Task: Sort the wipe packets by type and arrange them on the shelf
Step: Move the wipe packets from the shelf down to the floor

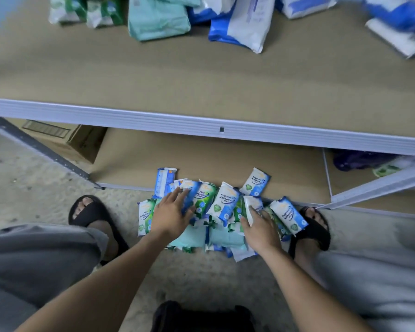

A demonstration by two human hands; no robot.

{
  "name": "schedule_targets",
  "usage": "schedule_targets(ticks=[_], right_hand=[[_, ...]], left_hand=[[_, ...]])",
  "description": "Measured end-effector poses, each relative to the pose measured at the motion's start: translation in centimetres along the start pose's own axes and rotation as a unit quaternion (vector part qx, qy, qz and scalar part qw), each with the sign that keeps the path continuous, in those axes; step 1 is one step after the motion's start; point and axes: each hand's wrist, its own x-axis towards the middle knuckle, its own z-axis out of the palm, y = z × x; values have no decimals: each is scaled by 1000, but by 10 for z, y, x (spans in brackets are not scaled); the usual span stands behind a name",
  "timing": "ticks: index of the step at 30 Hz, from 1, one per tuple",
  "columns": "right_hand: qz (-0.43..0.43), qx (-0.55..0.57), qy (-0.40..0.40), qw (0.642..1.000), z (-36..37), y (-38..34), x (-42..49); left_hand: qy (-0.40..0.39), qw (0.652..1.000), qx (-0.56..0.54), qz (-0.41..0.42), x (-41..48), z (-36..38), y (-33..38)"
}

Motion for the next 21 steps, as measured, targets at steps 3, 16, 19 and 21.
schedule_targets(ticks=[3, 16, 19, 21], right_hand=[[-27, 5, 22, 999, -12, -8, -17], [-158, 11, 132, 979, -97, -78, -110], [-199, 20, 164, 966, -120, -98, -131], [-230, 34, 188, 954, -136, -111, -140]], left_hand=[[-2, 1000, 13, 11, -12, -14, 7], [27, 993, 52, 102, -71, -121, 67], [57, 982, 93, 153, -85, -149, 77], [90, 975, 107, 173, -91, -171, 81]])
